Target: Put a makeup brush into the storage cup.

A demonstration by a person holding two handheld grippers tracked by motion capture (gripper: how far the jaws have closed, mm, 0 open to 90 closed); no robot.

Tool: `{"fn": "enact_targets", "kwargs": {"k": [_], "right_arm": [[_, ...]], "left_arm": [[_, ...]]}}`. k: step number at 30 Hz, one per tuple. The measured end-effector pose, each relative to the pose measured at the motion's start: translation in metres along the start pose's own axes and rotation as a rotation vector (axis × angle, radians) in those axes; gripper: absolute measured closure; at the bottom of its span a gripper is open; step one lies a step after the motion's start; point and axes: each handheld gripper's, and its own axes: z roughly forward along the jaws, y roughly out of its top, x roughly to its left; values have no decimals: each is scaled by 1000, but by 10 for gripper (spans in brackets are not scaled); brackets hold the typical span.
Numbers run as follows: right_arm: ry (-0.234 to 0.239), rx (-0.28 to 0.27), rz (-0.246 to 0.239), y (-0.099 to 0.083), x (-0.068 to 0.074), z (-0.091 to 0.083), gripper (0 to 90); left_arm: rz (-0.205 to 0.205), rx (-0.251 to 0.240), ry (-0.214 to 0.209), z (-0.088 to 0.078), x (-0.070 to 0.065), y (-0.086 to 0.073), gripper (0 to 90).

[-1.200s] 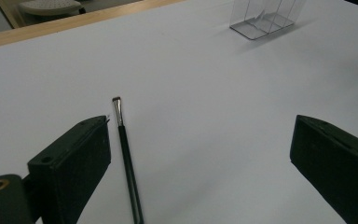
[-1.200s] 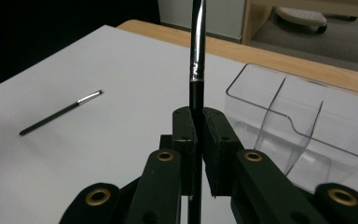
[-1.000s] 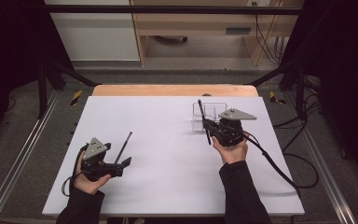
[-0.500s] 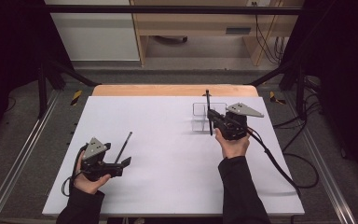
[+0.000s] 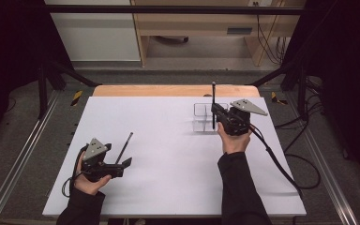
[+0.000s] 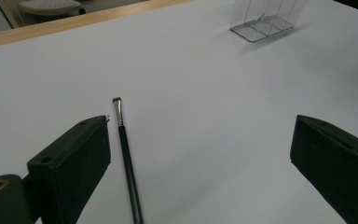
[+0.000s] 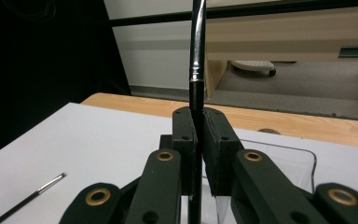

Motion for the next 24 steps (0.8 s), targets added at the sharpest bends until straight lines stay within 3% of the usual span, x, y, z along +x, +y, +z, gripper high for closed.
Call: {"fn": "enact_targets", "kwargs": {"k": [24], "right_arm": [[-73, -61, 24, 14, -14, 18, 844]], "left_arm": [[-4, -2, -3, 0, 1, 0, 42]]}}
